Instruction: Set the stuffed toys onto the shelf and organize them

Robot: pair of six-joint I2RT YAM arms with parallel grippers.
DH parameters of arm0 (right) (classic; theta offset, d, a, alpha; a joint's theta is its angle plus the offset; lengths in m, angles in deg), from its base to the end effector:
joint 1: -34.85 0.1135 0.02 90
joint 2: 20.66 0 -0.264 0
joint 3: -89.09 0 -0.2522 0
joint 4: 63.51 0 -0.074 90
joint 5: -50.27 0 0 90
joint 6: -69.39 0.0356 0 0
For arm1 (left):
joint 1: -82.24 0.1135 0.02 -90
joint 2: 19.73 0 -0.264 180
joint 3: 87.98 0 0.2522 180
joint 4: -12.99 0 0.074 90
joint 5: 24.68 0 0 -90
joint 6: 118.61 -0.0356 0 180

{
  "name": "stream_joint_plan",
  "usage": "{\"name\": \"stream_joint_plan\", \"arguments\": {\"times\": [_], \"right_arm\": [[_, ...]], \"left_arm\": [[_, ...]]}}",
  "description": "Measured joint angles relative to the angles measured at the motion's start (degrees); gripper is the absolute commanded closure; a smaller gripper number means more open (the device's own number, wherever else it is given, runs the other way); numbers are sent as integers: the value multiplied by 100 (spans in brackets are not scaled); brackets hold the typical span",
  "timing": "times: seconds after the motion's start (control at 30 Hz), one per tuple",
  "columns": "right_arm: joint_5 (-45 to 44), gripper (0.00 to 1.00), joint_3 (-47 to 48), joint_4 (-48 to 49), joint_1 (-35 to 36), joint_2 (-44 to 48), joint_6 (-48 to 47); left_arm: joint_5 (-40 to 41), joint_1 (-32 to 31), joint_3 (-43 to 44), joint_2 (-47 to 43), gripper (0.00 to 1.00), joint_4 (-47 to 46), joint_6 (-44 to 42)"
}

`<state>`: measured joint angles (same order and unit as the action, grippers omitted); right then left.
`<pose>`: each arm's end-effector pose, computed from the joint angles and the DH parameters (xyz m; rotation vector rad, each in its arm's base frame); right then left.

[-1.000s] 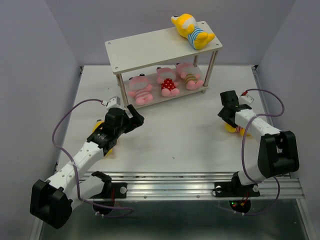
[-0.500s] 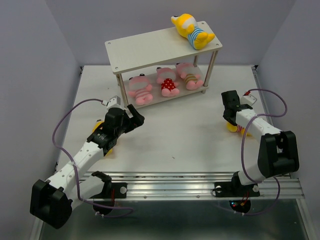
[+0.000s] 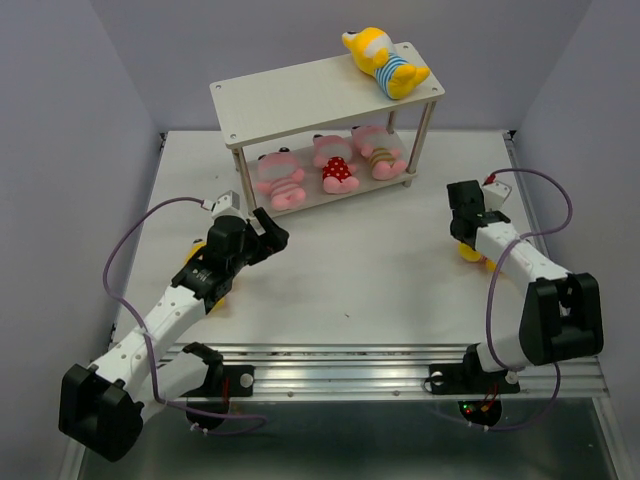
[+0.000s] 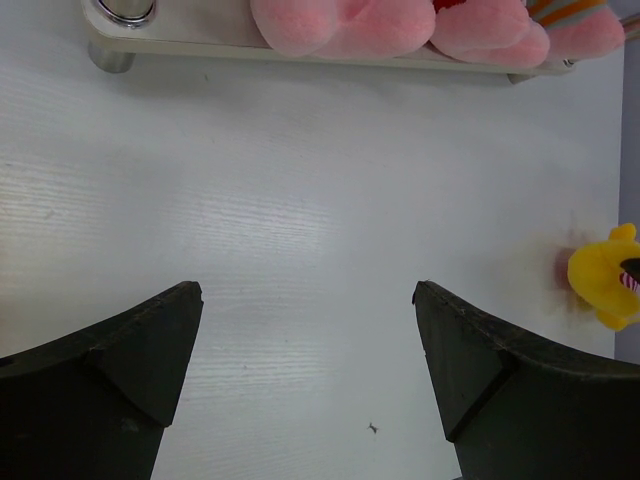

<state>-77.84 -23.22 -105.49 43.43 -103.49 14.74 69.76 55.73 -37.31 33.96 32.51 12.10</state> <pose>0.2860 0.0209 0.2239 0.7708 2.2129 -0.4895 0.1951 -0.0942 0.2710 -0.3027 2.0055 -0.6839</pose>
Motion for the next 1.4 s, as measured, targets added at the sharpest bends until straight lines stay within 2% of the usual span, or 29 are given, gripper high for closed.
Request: {"name": "stream_joint_plan", "arguments": {"times": [0.07,0.37,0.57,0.77,1.07,1.4], "right_arm": [[212,99,-142,271,0,378,-597],[1268,99,-267,1141,0,2275,-2229],[2277,99,-122,1386,2,2846,-2885],[2988,99,879,1458,2,2881,-3165],[4732,99,2909,1526,0,2791,-3364],[6894,99,4835,1471,2,1606,-3318]], "left_arm": [[-7,0,0,-13,1,0,0],[-35,0,0,-63,1,4,0],[-35,0,0,-98,1,22,2],[-11,0,0,-205,1,107,2],[162,0,0,-634,1,264,2],[223,0,52,-820,1,463,7]]}}
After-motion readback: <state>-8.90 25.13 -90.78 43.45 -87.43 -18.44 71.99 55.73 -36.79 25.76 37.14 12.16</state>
